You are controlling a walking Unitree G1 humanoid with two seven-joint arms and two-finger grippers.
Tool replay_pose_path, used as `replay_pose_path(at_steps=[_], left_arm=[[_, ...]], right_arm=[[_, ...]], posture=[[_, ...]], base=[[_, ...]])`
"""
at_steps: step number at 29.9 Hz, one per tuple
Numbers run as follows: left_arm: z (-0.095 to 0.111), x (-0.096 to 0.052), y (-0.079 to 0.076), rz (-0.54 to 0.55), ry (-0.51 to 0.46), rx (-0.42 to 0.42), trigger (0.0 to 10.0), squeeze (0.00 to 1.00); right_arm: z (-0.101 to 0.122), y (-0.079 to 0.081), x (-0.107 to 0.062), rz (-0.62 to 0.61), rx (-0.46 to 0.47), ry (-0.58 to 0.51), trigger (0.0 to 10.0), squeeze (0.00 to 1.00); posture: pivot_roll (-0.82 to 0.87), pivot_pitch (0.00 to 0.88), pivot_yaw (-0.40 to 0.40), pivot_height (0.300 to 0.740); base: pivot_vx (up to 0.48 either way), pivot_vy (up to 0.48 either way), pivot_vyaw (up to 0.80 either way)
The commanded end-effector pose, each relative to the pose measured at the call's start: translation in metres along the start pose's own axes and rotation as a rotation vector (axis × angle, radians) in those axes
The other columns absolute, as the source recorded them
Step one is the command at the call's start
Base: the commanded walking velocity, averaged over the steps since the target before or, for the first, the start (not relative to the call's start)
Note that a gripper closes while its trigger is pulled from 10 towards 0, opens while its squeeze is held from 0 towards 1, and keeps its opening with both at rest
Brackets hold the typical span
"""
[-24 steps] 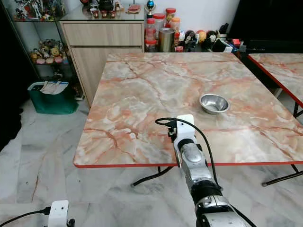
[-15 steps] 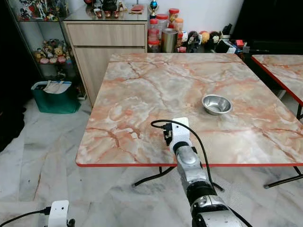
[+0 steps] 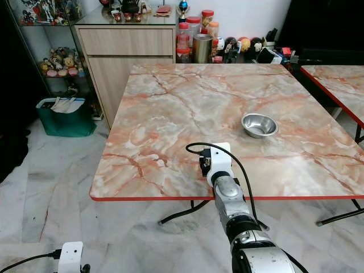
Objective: Setting the table
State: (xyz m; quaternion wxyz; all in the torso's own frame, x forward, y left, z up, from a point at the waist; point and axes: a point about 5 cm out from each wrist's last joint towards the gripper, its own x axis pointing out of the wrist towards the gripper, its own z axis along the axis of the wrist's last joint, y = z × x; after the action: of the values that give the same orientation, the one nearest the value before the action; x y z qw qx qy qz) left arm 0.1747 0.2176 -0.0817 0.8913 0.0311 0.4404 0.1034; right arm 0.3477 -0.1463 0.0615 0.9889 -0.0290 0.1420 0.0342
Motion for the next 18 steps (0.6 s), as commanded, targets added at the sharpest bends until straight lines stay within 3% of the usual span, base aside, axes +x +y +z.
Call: replay_pose_path(at_steps=[1,8,18], left_arm=[[-0.003,0.0,0.004,0.008,0.014,0.006,10.0,0.0],[-0.003,0.0,0.003,0.005,0.013,0.011,10.0,0.0],[-0.003,0.0,0.002,0.0,0.014,0.007,10.0,0.0]], right_arm=[[0.005,-0.002,0.002,-0.011,-0.003,-0.014,10.0,0.0],[-0.003,0.004,0.002,-0.004,0.074,0.038,10.0,0.0],[-0.011,0.005,0.001,-0.015,0.076,0.092,10.0,0.0]], posture=[[0.02,0.0,-0.023,0.74],[0.02,0.0,-0.021,0.74],[0.02,0.0,-0.022,0.74]], base=[[0.0,0.0,0.0],[0.0,0.0,0.0],[0.0,0.0,0.0]])
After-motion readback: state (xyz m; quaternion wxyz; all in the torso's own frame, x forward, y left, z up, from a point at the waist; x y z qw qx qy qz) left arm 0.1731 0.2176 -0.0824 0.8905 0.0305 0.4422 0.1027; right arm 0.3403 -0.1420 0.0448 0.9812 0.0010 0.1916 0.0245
